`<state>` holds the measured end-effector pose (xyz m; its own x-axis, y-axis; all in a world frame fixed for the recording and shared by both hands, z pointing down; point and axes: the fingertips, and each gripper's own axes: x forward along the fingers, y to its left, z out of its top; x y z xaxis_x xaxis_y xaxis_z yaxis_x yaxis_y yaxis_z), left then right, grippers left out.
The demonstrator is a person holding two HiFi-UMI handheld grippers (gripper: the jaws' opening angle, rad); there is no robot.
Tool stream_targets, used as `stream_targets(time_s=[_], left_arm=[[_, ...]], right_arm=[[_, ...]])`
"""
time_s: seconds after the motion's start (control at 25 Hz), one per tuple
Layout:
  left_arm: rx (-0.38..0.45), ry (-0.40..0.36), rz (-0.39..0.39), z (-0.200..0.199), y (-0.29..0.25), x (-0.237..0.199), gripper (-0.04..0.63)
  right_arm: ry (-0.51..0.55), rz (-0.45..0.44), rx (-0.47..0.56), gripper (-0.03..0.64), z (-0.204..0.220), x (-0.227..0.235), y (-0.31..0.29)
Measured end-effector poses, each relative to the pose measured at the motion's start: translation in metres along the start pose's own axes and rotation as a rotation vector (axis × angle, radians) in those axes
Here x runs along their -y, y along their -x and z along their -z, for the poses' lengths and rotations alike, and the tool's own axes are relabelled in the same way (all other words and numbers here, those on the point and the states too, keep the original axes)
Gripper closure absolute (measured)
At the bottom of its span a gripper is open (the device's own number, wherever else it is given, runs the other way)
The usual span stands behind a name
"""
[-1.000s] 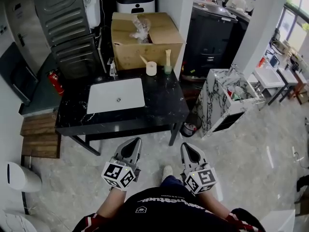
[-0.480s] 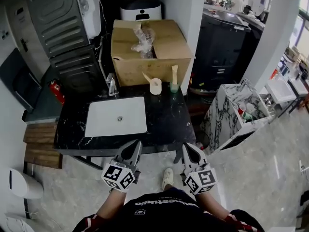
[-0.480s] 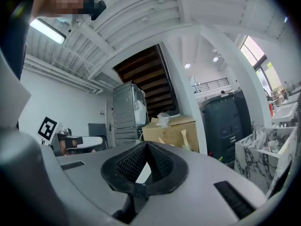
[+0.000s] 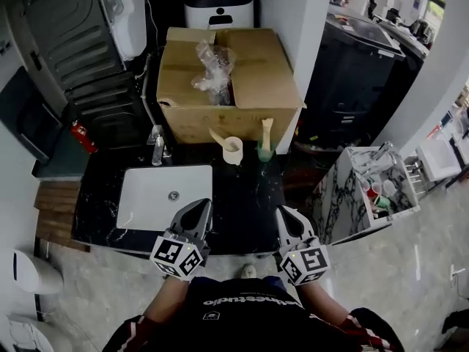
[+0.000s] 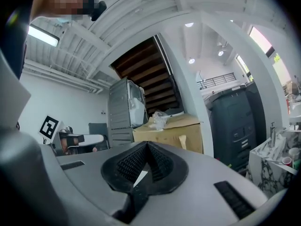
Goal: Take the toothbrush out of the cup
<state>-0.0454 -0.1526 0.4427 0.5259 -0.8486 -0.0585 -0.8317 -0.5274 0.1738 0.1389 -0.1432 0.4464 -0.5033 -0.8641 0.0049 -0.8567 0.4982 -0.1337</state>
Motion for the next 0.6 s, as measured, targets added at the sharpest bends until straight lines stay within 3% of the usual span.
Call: stream_targets(time_s=[0.32, 0.6], left_arm=[[-0.040, 0.013, -0.002, 0.002, -0.032, -0.034, 0.581], [-0.042, 0.019, 0.034, 0.000, -0.049, -0.055, 0.581]], right_arm=[[-0.028, 0.015, -0.049, 0.580, 0.014, 0.019, -0.048], [0.036, 0.061, -0.038, 0.577, 0.016, 0.019, -0.069]])
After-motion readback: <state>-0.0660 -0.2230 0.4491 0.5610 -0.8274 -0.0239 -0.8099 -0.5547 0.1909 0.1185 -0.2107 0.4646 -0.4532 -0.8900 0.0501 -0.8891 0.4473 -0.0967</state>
